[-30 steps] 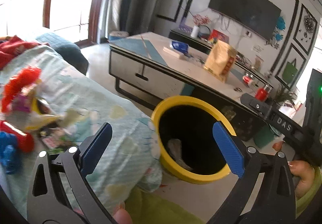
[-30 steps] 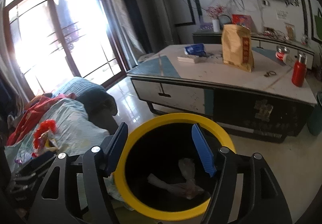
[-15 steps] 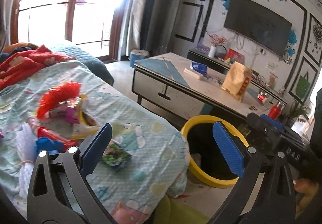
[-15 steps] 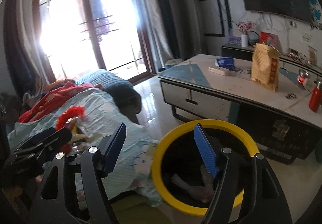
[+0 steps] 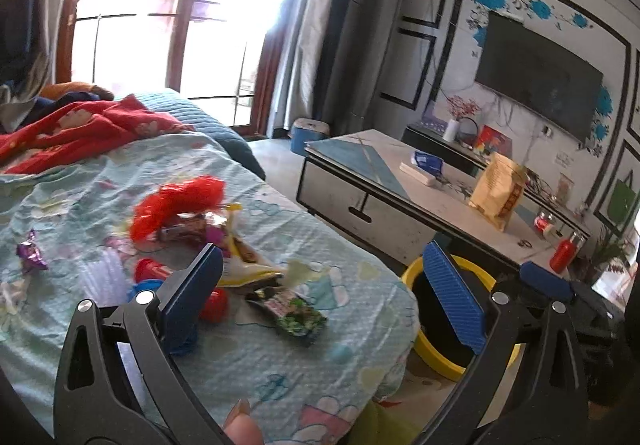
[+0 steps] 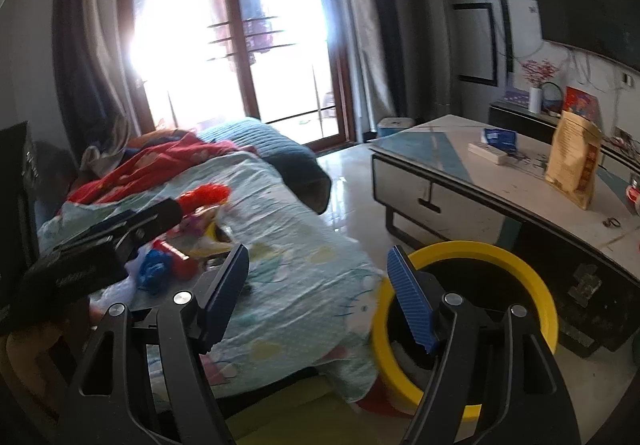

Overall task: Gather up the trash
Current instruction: 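Move both tools back toward the trash on the bed, then grasp the red plastic bag with the left gripper while the right grasps the green snack packet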

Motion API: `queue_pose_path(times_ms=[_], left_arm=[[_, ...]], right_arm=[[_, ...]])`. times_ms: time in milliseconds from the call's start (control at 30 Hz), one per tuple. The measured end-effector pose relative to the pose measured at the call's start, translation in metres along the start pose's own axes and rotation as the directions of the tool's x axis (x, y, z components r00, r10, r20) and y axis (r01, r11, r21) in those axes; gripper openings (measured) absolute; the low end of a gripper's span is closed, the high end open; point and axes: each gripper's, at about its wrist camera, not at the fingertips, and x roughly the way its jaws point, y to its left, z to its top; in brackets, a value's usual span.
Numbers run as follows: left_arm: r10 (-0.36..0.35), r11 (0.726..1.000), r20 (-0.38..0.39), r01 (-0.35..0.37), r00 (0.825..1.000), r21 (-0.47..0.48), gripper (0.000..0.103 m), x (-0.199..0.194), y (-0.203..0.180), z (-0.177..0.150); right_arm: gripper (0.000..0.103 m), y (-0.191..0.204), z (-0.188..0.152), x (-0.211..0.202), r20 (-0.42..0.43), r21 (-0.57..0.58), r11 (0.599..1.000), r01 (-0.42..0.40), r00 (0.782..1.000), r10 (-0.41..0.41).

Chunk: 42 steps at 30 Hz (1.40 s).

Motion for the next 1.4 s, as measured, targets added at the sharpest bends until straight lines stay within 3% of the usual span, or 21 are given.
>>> queue_pose_path(times_ms=[500, 833, 1167, 1400], left_arm=[[0.086, 0.989, 0.024, -0.083, 0.996, -0.121, 0.092, -0.01, 0.065, 0.005], [0.164, 0.972, -0.002, -0.162, 0.986, -0.169, 0.092, -0.002, 0.112, 0.012], [0.176, 0.963, -0.157, -0.203, 0.972, -0.176, 0.091, 0.046, 0.165, 0.033], [0.144, 0.964, -0.272, -0.196, 0.951, -0.178, 0.069, 0.089, 0.187, 0.039]], right_arm=[[0.072, 0.065, 0.003, 0.027, -0.059, -0.111, 0.988, -0.109, 0.993, 0.103], [0.072, 0.089, -0.004, 0.065, -0.134, -0.17, 0.975, -0.146, 0.983, 0.124], [0.072, 0.097, -0.015, 0.12, -0.22, -0.205, 0.968, -0.145, 0.971, 0.099], [0.071, 0.098, -0.026, 0.152, -0.293, -0.214, 0.966, -0.144, 0.953, 0.077]])
